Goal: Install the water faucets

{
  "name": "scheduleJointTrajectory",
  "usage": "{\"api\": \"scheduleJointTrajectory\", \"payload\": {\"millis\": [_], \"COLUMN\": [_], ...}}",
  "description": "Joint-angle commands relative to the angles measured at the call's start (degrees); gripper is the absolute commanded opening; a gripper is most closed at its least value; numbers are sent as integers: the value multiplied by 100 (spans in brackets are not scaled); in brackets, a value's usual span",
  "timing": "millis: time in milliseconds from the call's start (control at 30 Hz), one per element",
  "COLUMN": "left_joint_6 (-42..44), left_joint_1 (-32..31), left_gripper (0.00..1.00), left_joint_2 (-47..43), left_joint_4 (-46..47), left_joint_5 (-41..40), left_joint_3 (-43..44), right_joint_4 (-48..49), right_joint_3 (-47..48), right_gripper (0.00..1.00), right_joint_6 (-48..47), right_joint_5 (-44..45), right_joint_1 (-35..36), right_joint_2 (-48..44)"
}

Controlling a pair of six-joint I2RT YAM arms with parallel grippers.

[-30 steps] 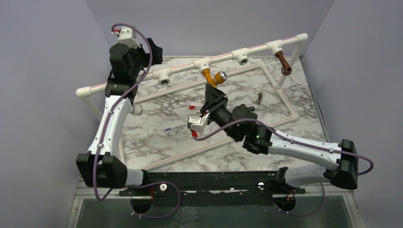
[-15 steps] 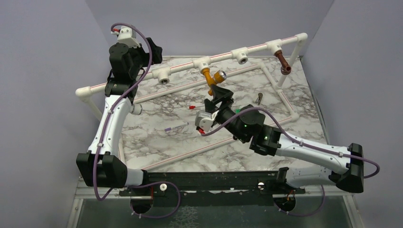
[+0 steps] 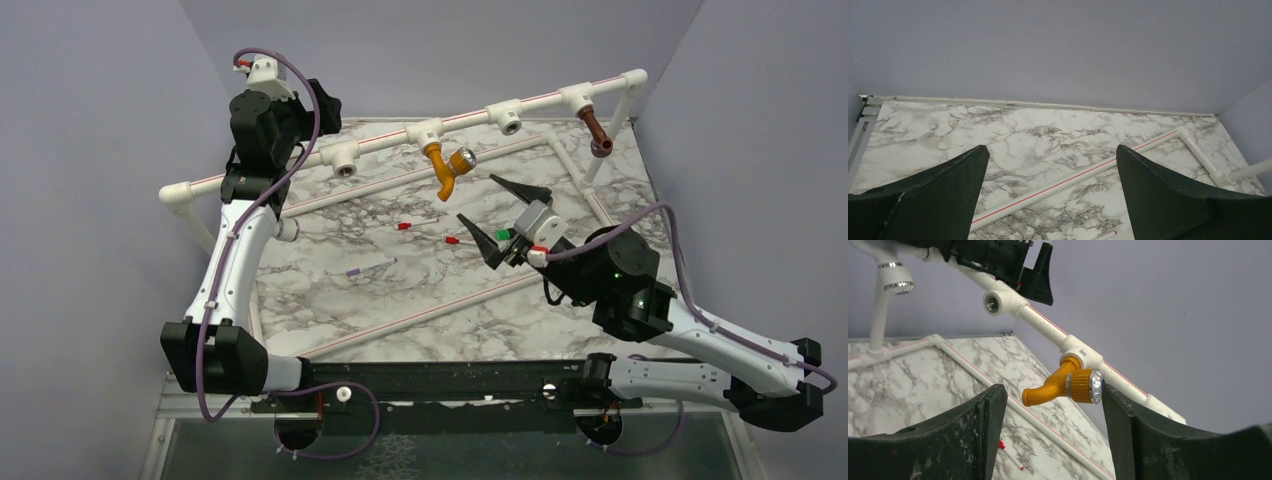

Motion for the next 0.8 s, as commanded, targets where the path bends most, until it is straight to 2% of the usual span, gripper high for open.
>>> {"api": "scheduleJointTrajectory", "payload": {"millis": [0,100,333,533,767], "left_joint_6": [-14,-14,-23,-40,-41], "left_joint_1": [252,252,252,252,248], "left_gripper": [99,99,99,99,99], "left_joint_2": [388,383,374,367,332], "left_joint_4": [-860,-860,-850,-844,-834], "left_joint_5": [154,154,182,216,254], "left_joint_3": [-418,-425,-425,-425,-426], "right_joint_4": [335,520,432,683,670], "right_joint_3": [-92,-74,-4,-23,464], "right_gripper": [73,71,66,62,61], "right_joint_6": [1639,2668,4615,5647,6117], "right_joint_5": [775,1789,2992,3044,3206], "right_joint_1": [-8,-8,-11,-15,-40], "right_joint_2": [-164,-101,215,672,1506]}}
